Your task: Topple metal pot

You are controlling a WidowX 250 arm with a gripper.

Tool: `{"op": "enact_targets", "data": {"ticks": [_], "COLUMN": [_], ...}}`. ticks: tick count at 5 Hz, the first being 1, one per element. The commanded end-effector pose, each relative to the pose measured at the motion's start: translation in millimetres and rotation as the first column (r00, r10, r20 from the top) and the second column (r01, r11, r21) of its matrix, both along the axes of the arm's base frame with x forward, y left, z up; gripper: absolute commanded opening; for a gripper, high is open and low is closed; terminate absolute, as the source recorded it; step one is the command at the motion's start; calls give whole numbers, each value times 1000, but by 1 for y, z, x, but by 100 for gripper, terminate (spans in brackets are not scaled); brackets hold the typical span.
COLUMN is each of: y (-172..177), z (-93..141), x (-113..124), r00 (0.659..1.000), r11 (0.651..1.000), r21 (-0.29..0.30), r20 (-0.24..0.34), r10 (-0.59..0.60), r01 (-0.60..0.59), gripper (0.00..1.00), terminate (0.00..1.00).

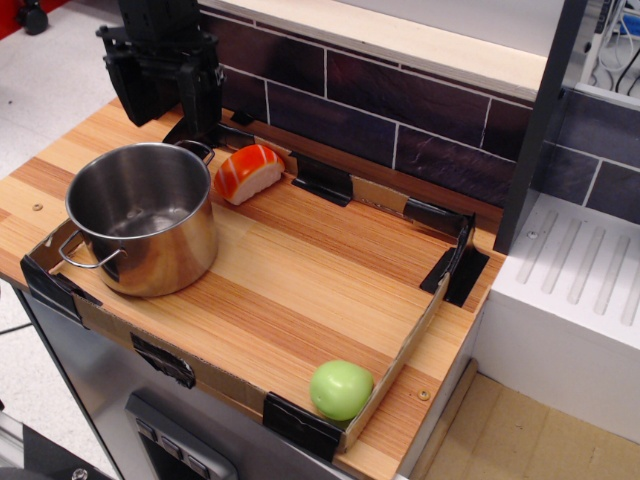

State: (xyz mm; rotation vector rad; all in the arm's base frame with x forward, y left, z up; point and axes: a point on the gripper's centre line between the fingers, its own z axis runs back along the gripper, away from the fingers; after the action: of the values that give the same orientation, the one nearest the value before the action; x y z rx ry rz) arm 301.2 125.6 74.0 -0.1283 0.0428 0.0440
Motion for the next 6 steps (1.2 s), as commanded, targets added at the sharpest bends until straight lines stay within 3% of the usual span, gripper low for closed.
{"op": "enact_targets", "data": {"ticks": [1,5,6], "y": [-1,-2,-4], "z": [-4,-25,-18], "x": [7,-1,3], "r00": [999,1000,1000], "r11": [999,997,999], "r21": [34,80,48], "r20": [39,13,30], "r10": [9,-13,4], "r01": [-10,12,-5], "gripper": [100,100,0], "terminate": [0,0,0]}}
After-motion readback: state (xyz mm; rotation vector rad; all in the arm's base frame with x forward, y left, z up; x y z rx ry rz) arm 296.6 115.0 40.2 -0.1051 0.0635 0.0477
